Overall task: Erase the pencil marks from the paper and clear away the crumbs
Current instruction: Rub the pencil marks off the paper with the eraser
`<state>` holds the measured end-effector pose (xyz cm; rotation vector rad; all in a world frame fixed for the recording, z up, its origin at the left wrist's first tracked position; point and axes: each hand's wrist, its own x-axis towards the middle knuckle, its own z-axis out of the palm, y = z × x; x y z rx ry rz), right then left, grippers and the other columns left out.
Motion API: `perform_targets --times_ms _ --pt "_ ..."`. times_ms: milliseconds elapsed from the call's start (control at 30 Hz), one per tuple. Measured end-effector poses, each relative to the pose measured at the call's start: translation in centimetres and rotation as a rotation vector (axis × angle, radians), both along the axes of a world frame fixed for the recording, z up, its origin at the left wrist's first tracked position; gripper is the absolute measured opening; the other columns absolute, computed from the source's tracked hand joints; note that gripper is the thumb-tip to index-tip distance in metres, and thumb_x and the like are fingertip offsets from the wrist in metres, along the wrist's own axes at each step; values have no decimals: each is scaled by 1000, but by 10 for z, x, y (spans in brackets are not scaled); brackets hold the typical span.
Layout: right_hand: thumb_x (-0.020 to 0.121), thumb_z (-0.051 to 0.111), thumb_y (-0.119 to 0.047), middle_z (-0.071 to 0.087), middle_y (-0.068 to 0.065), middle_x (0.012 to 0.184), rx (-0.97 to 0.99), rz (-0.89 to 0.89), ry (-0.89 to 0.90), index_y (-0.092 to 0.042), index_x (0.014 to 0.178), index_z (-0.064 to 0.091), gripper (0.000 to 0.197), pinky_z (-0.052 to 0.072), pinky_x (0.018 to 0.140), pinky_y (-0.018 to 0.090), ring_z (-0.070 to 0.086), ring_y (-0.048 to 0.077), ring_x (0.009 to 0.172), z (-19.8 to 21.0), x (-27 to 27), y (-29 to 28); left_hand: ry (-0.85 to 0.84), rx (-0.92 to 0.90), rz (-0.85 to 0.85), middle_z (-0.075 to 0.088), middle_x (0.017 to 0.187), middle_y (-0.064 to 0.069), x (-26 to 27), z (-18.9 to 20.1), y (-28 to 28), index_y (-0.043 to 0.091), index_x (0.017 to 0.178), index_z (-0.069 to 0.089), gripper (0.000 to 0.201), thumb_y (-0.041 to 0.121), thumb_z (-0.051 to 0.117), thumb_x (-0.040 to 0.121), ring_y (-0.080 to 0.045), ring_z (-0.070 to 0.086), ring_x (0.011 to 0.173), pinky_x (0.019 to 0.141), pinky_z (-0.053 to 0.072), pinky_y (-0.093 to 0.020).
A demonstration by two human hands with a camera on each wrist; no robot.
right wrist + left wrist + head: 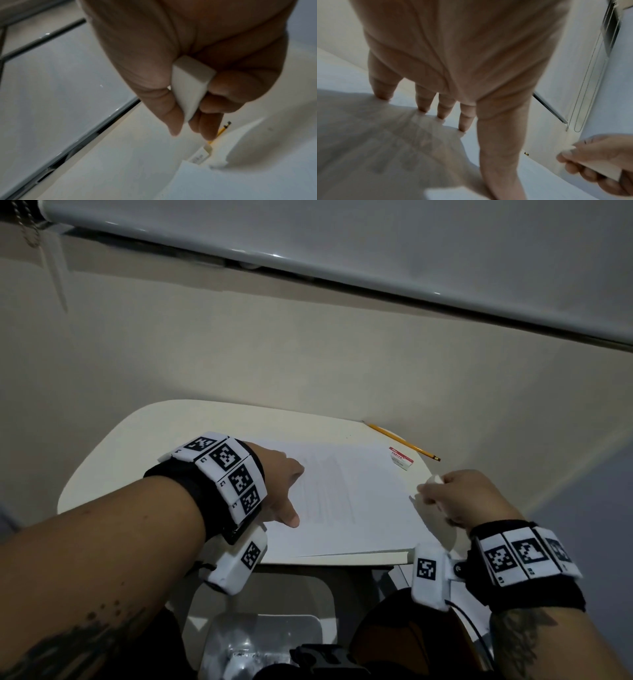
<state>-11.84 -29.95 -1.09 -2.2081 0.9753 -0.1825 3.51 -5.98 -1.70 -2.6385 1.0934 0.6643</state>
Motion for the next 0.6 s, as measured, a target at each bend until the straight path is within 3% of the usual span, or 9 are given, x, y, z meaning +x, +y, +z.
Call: perform_targets --times_ms 100,200,267,333,467,533,600 --pt "94 62 -29 66 10 74 105 74 -167 -11 94 71 20 50 57 27 57 18 59 13 8 12 -2 22 -16 45 142 -3 1 0 -3 19 149 28 101 63 75 72 -27 49 128 101 44 -47" --pt "99 54 -30 62 5 77 146 293 -124 -22 101 66 14 46 52 25 54 16 57 22 28 39 13 16 -3 36 152 -4 2 1 -2 19 153 23 106 59 78 71 -27 41 137 107 39 -47" --pt "98 52 -25 63 3 78 31 473 -18 -24 95 60 8 44 54 28 53 16 57 24 42 55 5 26 -3 43 144 -5 1 2 -1 15 140 37 96 62 79 68 -30 48 129 102 43 -47" --pt "94 56 -27 67 1 77 -97 613 94 -27 94 56 1 46 55 29 56 15 56 25 52 70 -6 24 -28 56 124 -4 2 3 1 12 120 47 86 67 79 62 -28 59 111 93 49 -44" --pt "93 61 -26 66 -5 75 -252 789 198 -21 103 63 11 50 55 22 62 10 60 25 66 94 20 -15 -1 57 118 -1 6 5 10 14 103 43 79 67 81 58 -26 58 106 92 49 -42" --pt "92 62 -26 63 -8 76 -279 843 205 -20 105 65 14 49 56 21 61 9 63 24 73 103 16 -34 15 56 112 -1 8 4 16 16 102 44 81 70 81 54 -25 59 101 90 50 -44" --pt "91 65 -33 60 -12 77 -307 867 206 -22 105 67 18 44 57 20 58 5 67 22 79 107 12 -46 32 54 119 -3 9 1 20 17 113 46 89 71 81 52 -26 58 105 91 49 -46"
